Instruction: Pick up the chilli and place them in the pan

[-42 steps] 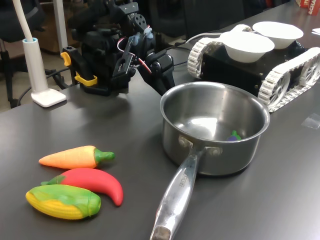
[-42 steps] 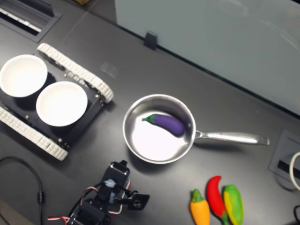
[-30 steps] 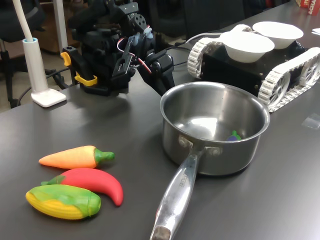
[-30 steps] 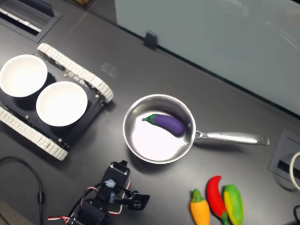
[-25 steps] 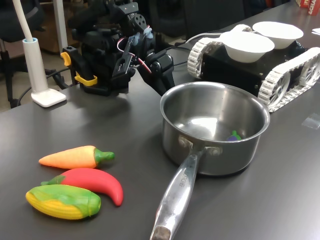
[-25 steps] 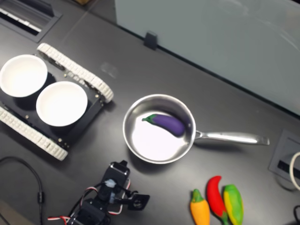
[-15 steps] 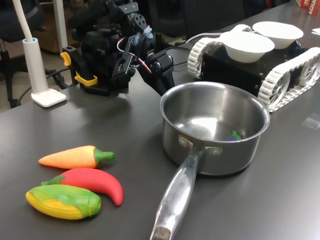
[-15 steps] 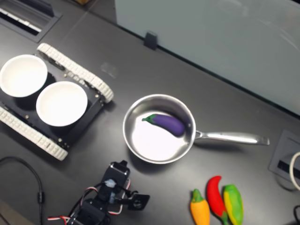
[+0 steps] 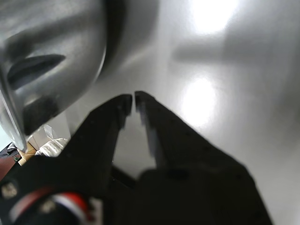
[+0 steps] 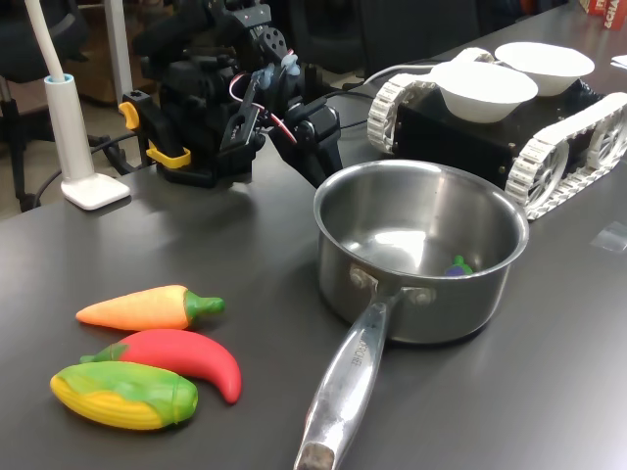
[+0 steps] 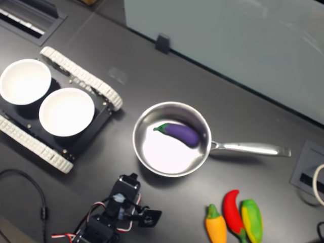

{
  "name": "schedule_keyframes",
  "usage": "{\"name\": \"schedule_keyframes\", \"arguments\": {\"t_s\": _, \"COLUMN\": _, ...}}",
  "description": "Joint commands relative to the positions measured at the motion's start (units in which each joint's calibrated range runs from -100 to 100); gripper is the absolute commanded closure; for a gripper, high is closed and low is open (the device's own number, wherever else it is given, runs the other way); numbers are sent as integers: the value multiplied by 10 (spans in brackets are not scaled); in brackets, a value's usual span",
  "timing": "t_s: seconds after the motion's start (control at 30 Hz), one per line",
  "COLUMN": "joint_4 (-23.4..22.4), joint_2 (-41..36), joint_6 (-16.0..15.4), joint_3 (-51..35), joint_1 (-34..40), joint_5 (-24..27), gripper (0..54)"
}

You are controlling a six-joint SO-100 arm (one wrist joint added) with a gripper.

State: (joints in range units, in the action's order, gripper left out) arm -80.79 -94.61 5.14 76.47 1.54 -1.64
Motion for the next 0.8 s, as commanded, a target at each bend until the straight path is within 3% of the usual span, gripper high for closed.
{"name": "schedule_keyframes", "arguments": {"t_s": 0.0, "joint_4": 25, "joint_2": -8, "joint_6": -2, "joint_3": -8, "joint_1": -17, "joint_5": 2, "gripper": 536}}
{"name": "schedule_keyframes", "arguments": {"t_s": 0.77, "joint_4": -43, "joint_2": -8, "joint_6": -1, "joint_3": -81, "joint_1": -33, "joint_5": 1, "gripper": 536}}
